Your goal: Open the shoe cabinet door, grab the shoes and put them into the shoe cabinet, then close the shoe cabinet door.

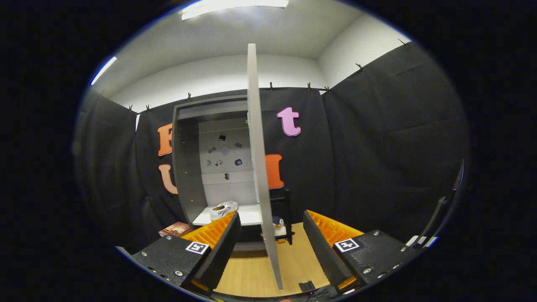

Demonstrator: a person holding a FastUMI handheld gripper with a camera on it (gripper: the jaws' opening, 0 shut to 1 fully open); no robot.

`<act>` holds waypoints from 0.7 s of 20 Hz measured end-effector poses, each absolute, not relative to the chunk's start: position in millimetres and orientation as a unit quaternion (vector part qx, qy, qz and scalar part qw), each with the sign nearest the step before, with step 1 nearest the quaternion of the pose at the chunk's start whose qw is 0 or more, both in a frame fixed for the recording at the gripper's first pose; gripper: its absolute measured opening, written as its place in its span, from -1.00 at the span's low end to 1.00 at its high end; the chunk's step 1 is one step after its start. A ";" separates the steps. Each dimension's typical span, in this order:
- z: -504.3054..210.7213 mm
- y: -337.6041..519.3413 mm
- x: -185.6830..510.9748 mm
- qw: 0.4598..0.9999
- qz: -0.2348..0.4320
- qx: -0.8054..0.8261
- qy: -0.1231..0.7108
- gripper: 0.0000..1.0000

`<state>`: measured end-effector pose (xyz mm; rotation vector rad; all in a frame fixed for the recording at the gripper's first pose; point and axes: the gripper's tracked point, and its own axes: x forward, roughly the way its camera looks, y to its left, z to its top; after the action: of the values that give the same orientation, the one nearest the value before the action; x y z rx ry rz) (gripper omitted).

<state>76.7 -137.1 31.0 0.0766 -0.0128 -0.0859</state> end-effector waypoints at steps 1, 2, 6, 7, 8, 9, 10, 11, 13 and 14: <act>30.4 -147.6 80.6 0.998 -0.040 0.040 -0.012 0.86; 28.1 -156.3 86.0 0.998 -0.037 0.042 -0.013 0.86; 19.1 -178.4 109.7 0.998 -0.015 0.059 -0.010 0.88; 17.9 -180.8 114.4 0.998 -0.011 0.058 -0.010 0.89; 16.0 -182.4 119.2 0.998 -0.007 0.056 -0.008 0.90; 15.7 -181.7 122.4 0.999 -0.003 0.051 -0.008 0.90; 14.9 -178.2 127.3 0.999 0.001 0.046 -0.009 0.90; 15.9 -177.5 130.1 0.999 0.004 0.042 -0.010 0.90; 13.1 -178.3 136.7 0.999 0.009 0.035 -0.008 0.90; 9.8 -179.1 139.9 0.999 0.012 0.032 -0.004 0.90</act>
<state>139.9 -179.1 9.8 0.0642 -0.0075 0.0240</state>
